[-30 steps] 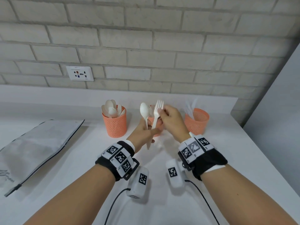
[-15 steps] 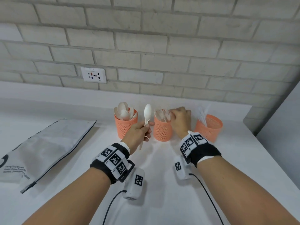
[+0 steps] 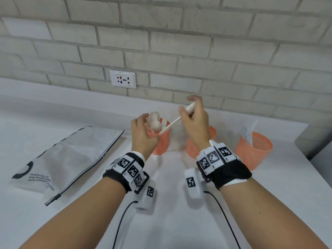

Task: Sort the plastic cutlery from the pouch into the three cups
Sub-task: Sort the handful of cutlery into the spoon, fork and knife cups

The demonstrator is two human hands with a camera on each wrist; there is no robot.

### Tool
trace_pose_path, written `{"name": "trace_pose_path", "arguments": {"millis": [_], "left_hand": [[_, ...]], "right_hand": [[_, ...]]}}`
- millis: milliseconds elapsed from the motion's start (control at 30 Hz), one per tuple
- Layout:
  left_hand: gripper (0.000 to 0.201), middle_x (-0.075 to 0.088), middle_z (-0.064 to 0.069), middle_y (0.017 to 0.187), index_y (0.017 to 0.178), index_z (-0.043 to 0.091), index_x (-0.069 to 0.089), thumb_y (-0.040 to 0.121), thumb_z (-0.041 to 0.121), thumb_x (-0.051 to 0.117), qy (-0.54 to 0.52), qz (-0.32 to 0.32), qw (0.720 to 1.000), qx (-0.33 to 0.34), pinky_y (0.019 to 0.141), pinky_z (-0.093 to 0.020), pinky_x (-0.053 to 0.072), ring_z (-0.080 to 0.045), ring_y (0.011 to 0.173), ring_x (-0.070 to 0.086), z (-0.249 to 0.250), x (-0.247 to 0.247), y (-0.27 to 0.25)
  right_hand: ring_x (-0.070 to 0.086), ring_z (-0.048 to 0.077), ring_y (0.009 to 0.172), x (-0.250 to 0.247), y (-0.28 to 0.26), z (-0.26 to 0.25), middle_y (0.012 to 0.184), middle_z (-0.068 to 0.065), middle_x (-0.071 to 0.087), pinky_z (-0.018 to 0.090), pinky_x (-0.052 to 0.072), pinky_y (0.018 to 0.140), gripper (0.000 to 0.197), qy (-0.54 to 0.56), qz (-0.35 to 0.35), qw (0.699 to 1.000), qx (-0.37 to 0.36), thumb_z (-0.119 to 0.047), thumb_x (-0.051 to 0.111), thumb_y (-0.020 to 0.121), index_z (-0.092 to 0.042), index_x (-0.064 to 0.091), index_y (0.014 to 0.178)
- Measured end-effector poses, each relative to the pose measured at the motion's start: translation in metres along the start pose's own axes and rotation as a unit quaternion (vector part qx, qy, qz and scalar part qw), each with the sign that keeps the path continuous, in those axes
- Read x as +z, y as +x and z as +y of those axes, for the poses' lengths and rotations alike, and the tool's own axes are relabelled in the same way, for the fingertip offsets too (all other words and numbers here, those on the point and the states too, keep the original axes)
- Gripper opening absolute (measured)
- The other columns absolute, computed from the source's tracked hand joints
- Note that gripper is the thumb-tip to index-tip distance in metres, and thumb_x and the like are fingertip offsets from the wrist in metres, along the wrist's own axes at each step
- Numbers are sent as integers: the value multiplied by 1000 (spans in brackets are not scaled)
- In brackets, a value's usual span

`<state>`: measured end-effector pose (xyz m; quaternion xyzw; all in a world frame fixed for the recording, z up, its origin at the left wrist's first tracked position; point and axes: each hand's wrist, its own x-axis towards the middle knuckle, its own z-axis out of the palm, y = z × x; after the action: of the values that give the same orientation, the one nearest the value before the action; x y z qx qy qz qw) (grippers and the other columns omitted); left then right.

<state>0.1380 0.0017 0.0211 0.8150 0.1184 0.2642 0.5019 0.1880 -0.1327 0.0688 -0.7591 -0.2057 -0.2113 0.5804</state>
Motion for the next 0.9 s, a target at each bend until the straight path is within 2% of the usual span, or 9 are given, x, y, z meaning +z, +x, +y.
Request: {"name": "trace_pose_path", "arguments": {"millis": [100,200,333,433,533,633,767,833,900], "left_hand": [[111,25,-10,144,147,12,14,62,25,84,41,-41,996,-60,113,-41,27,-24,135,27,-12,-1,14],[129,25,-10,149,149,13,1,55,30,88,38,-84,993,-80,112,-43,29,-25,138,27,-25,9,28],[126,39,-6,144,149,17,2,56,33,86,-20,-67,992,-101,101,-29,35,-21,129,43,-35,18,33],[121,38,-7,145,149,19,7,54,41,80,-24,-54,995,-85,107,-35,37,-21,131,42,-38,22,32],[120,34,-7,147,148,19,9,52,42,76,-30,-63,994,-88,109,-41,36,-21,133,39,-38,21,32],[113,32,-9,146,148,14,10,61,34,80,73,-101,989,-76,107,-43,36,-24,132,37,-37,10,34],[62,31,-12,134,135,10,30,81,17,60,516,-80,848,-90,98,-47,37,-31,122,36,-49,-28,30],[56,31,-12,135,134,8,30,84,18,53,587,-85,792,-145,97,-49,36,-30,123,35,-61,-50,24],[50,35,-12,133,134,7,32,88,18,49,592,-91,780,-182,94,-44,38,-28,120,39,-71,-67,18]], "right_hand": [[45,1,55,11,9,1,71,-3,47,8,35,55,27,0,46,998,-34,-12,56,90,-10,46,115],[48,11,72,29,5,10,92,3,48,15,38,67,34,-59,-32,997,-34,-14,54,91,-11,44,124],[47,24,111,41,-5,30,123,9,52,36,39,93,43,-218,-155,963,-36,-17,51,91,-12,42,133],[20,24,142,47,-8,36,153,5,26,46,20,114,52,-325,-250,912,-10,-29,37,98,-15,23,146],[1,19,147,47,-4,34,159,1,5,48,2,117,57,-323,-315,892,29,-36,27,100,-18,5,150],[7,25,146,44,-3,23,158,5,11,49,8,116,59,-343,-301,890,6,-33,36,98,-20,11,149],[45,27,112,46,-13,4,121,10,54,37,34,94,39,-275,-146,944,-110,-11,50,87,-12,51,126],[54,26,94,53,-21,-1,100,10,63,37,41,85,22,-199,-214,952,-93,-6,51,86,-7,62,106],[56,22,75,60,-33,-3,80,9,65,36,46,75,15,-157,-319,933,-56,-5,52,86,-5,66,94]]}}
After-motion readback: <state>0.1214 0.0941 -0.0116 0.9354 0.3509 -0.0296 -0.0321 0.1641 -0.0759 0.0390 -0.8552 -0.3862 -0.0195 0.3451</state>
